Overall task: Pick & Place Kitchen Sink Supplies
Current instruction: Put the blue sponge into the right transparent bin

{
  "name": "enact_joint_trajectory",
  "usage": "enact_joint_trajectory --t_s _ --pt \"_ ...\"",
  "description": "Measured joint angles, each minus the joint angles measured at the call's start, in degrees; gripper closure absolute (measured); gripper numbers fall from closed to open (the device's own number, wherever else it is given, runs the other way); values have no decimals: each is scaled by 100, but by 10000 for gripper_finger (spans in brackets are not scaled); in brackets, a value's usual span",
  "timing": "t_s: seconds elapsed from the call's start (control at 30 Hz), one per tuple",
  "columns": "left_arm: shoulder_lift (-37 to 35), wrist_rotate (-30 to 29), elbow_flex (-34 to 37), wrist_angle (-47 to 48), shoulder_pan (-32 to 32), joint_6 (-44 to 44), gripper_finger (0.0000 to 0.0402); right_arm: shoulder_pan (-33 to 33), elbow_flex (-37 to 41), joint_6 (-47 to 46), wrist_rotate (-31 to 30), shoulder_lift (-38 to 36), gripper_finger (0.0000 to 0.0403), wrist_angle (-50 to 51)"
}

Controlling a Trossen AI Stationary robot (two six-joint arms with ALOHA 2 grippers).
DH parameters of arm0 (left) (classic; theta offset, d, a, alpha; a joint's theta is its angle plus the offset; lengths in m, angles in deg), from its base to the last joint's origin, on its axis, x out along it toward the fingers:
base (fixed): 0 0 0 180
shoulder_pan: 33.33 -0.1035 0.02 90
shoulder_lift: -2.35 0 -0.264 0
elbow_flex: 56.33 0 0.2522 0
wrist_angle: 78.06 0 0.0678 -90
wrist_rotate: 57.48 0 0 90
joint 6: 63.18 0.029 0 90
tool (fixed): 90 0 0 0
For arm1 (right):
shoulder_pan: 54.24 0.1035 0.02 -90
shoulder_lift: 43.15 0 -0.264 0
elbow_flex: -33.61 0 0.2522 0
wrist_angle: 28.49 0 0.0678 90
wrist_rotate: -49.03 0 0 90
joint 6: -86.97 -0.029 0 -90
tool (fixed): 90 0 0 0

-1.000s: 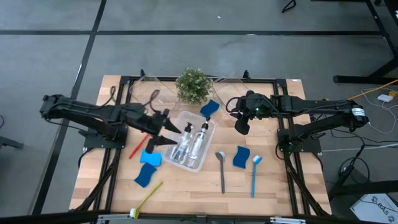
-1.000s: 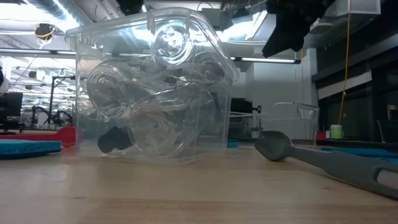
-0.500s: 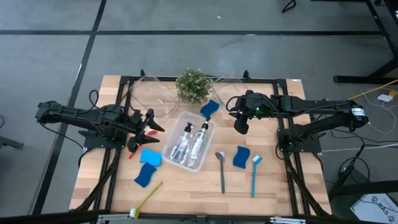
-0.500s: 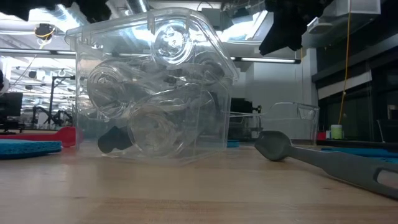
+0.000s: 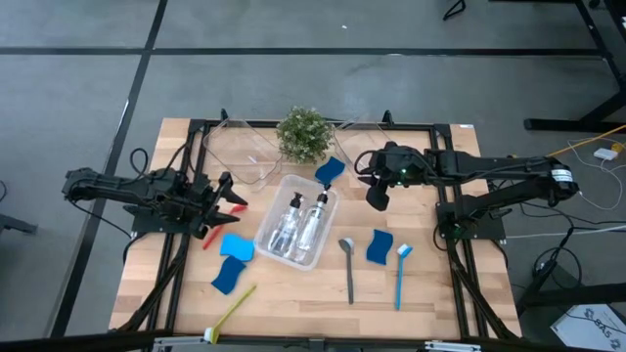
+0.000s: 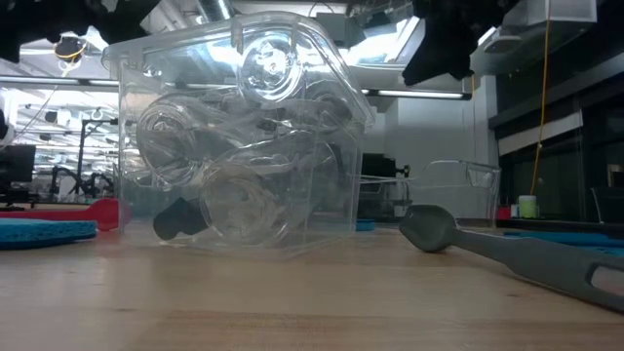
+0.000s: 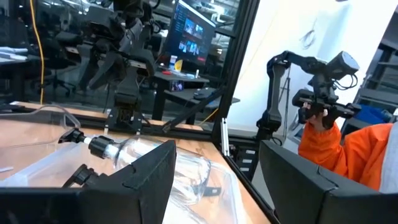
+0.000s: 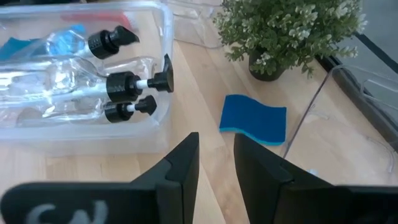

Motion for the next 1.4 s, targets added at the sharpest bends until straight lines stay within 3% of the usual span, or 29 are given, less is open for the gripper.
enact_joint_trajectory --t_s 0.53,0.83,1.13,1.4 --pt "-733 -7 519 136 8 23 176 2 0 48 17 898 302 -353" --pt "-942 -401 519 227 15 693 176 2 2 40 29 1107 302 -365" --pt "-1025 -400 1141 -208 17 1099 176 4 2 -99 623 1107 302 -355" --pt "-1297 -33 1158 339 17 1295 176 183 2 -168 919 1106 302 -209"
